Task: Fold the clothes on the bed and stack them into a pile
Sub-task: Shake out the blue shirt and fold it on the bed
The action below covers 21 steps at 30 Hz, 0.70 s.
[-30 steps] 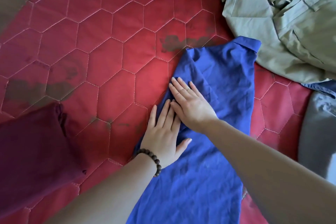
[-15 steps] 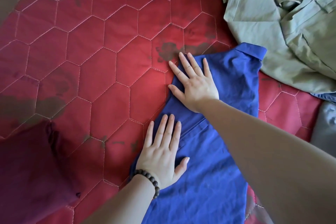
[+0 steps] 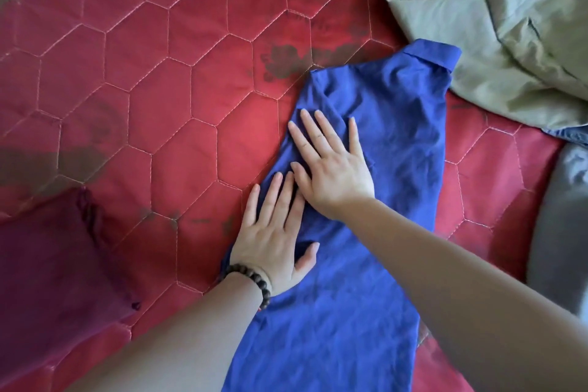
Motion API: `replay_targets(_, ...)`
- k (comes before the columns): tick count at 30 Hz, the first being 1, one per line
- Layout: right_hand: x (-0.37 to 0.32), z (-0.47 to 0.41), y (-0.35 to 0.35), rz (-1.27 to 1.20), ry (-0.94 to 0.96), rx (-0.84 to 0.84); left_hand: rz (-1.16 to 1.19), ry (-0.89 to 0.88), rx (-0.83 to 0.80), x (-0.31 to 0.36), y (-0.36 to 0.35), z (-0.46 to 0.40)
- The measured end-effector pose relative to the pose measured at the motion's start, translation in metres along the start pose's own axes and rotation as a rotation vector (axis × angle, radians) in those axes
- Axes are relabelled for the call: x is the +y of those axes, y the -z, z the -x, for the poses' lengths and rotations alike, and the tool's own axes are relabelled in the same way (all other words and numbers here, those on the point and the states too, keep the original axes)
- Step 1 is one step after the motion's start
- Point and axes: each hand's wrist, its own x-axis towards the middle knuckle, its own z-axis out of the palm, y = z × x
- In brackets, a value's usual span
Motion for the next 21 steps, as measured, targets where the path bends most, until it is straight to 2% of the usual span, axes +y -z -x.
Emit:
replay_targets(8, 0.044, -0.07, 0.008, 0.038, -0.115, -0.011, -0.012, -0.001, 0.016, 0.0, -0.001, 0.002)
replay_targets(11, 0.042, -0.073, 0.017, 0.036, -0.103, -0.002, -0.015, 0.0, 0.02, 0.0, 0.0, 0.001)
replay_targets(13, 0.037, -0.056, 0.023, 0.038, -0.076, 0.108, -0.009, 0.003, 0.006, 0.0, 0.001, 0.002)
replay_targets(15, 0.048, -0.032, 0.029, 0.039, -0.103, 0.29, -0.005, 0.003, -0.001, 0.0, 0.001, 0.001)
replay_targets(17, 0.073, -0.013, 0.033, 0.063, -0.175, 0.351, -0.008, 0.001, 0.005, -0.001, 0.001, 0.0)
replay_targets(21, 0.104, -0.011, 0.024, 0.093, -0.266, 0.106, -0.011, -0.002, 0.006, 0.0, 0.0, 0.001)
